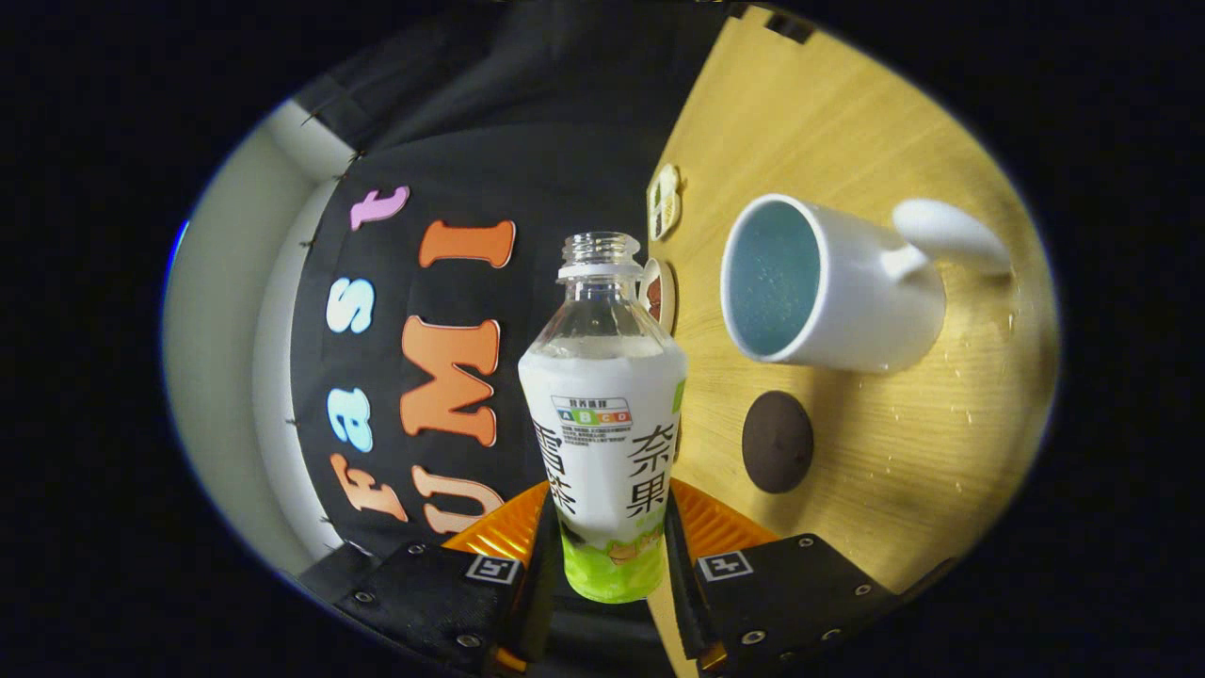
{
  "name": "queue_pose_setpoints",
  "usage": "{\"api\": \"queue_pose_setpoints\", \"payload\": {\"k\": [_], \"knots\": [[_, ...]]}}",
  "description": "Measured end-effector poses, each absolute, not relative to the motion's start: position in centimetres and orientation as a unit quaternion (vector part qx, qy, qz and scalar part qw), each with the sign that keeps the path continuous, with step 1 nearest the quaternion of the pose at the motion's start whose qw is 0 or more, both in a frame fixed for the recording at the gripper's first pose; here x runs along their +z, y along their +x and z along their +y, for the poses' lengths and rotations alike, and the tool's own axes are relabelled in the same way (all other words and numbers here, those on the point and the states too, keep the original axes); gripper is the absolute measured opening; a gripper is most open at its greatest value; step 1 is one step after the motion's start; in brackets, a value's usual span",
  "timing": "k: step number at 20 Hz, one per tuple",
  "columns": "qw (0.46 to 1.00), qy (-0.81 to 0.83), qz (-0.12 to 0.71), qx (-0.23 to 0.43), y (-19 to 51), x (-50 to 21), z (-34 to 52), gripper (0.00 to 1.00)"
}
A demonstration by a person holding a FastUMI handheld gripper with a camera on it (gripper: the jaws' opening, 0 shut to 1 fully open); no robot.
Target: Take the bottle from table, then pour the juice into the cup, finally place the bottle on the coaster
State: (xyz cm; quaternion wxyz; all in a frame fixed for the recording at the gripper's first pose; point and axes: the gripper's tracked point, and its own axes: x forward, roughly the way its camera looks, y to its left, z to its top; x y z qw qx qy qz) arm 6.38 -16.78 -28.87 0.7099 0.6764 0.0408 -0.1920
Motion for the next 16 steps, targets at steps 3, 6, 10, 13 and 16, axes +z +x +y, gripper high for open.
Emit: {"api": "queue_pose_setpoints", "payload": {"k": [3, 6, 10, 13, 16], "knots": [[0.779, 0.594, 0.050, -0.196, 6.7, -28.2, -17.8, 0.54], [0.838, 0.509, 0.039, -0.190, 6.7, -27.2, -18.4, 0.54], [0.909, 0.372, 0.058, -0.180, 8.2, -26.3, -18.4, 0.54], [0.939, 0.284, 0.082, -0.177, 9.4, -26.7, -18.4, 0.54], [0.964, 0.181, 0.096, -0.172, 10.1, -25.8, -18.1, 0.54]]}}
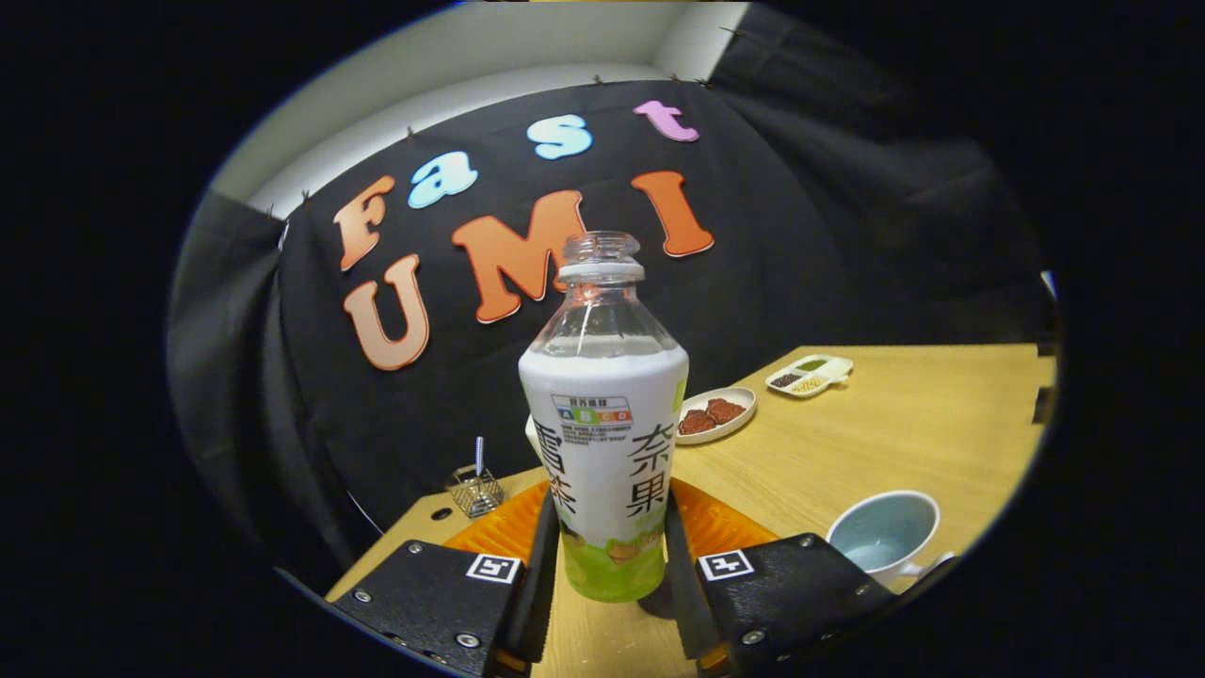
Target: Take the bottle from table, then pour the juice into the cup, finally place the bottle on the coaster
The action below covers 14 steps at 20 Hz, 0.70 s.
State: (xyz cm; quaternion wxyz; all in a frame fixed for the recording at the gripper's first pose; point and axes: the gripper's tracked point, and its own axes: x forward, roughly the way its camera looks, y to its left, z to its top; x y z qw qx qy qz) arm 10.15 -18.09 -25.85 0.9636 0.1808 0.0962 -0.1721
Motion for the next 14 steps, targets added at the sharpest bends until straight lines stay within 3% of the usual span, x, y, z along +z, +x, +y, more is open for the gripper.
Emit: {"api": "queue_pose_setpoints", "payload": {"k": [7, 14], "knots": [[0.973, 0.011, 0.134, -0.189, 11.6, -27.3, -18.6, 0.54], [0.962, 0.025, 0.185, -0.197, 11.4, -32.0, -19.6, 0.55]]}}
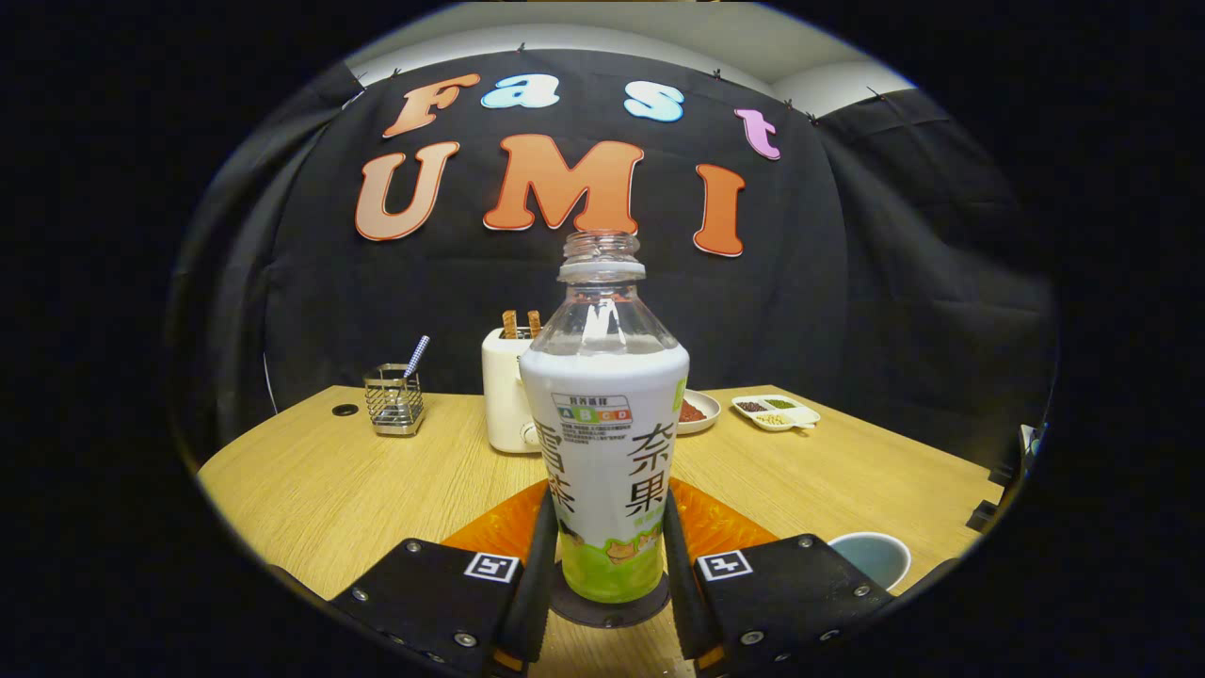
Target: Take the bottle from table, then pour the juice into the cup, finally place the bottle on the coaster
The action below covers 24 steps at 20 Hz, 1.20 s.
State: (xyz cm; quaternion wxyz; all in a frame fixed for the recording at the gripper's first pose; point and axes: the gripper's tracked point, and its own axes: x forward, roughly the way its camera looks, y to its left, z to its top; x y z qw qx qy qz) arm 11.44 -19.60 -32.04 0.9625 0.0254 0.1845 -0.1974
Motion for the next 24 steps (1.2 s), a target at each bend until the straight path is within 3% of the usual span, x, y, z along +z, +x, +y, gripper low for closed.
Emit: {"api": "queue_pose_setpoints", "payload": {"k": [11, 14, 18, 24], "knots": [[0.959, 0.044, 0.202, -0.195, 11.3, -33.6, -19.3, 0.66], [0.962, 0.057, 0.184, -0.195, 11.0, -32.3, -19.5, 0.80], [0.965, 0.065, 0.158, -0.198, 10.1, -30.1, -19.3, 0.92], [0.970, 0.085, 0.107, -0.203, 7.9, -24.6, -18.2, 0.95]]}}
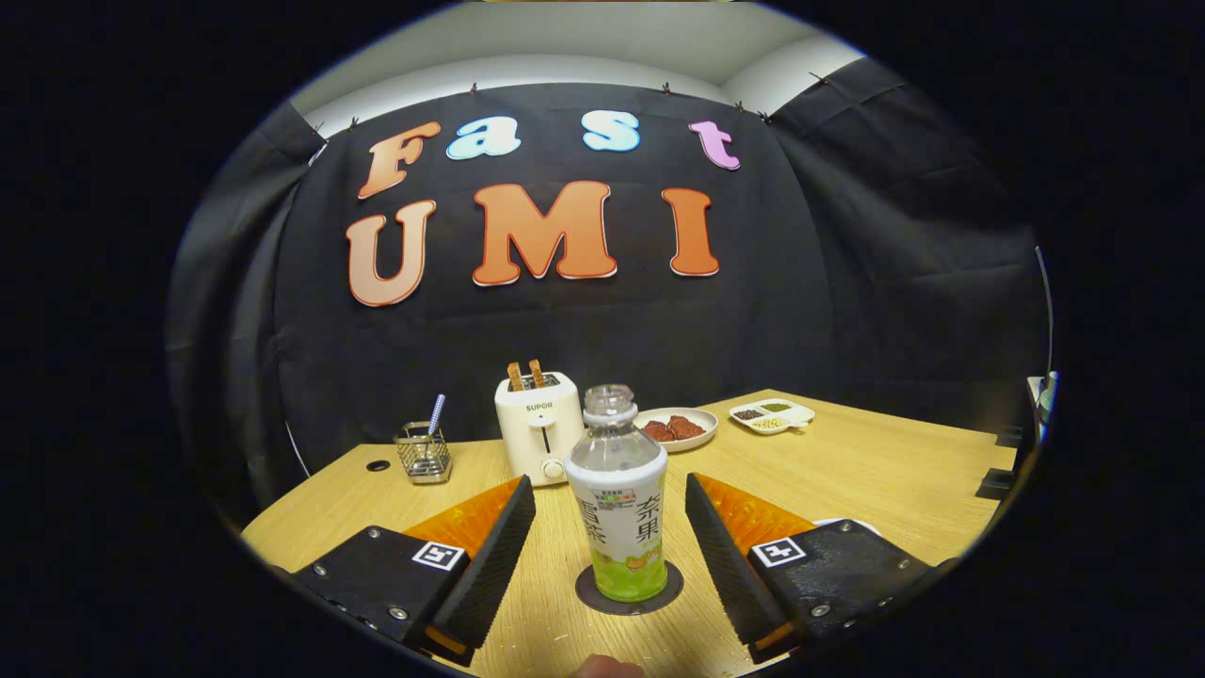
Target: Take the bottle from table, then pour the juice into the cup, finally place the bottle on the coaster
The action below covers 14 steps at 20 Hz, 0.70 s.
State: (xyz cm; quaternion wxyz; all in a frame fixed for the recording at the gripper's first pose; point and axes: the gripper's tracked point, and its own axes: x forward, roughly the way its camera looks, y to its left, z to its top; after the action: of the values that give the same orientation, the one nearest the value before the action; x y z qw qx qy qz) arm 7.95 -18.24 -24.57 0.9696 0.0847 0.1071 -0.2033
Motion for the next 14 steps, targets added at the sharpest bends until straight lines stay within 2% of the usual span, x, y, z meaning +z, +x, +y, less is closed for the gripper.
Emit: {"api": "queue_pose_setpoints", "payload": {"k": [14], "knots": [[0.990, 0.032, 0.036, -0.129, 3.2, -7.9, -11.6, 0.96]]}}
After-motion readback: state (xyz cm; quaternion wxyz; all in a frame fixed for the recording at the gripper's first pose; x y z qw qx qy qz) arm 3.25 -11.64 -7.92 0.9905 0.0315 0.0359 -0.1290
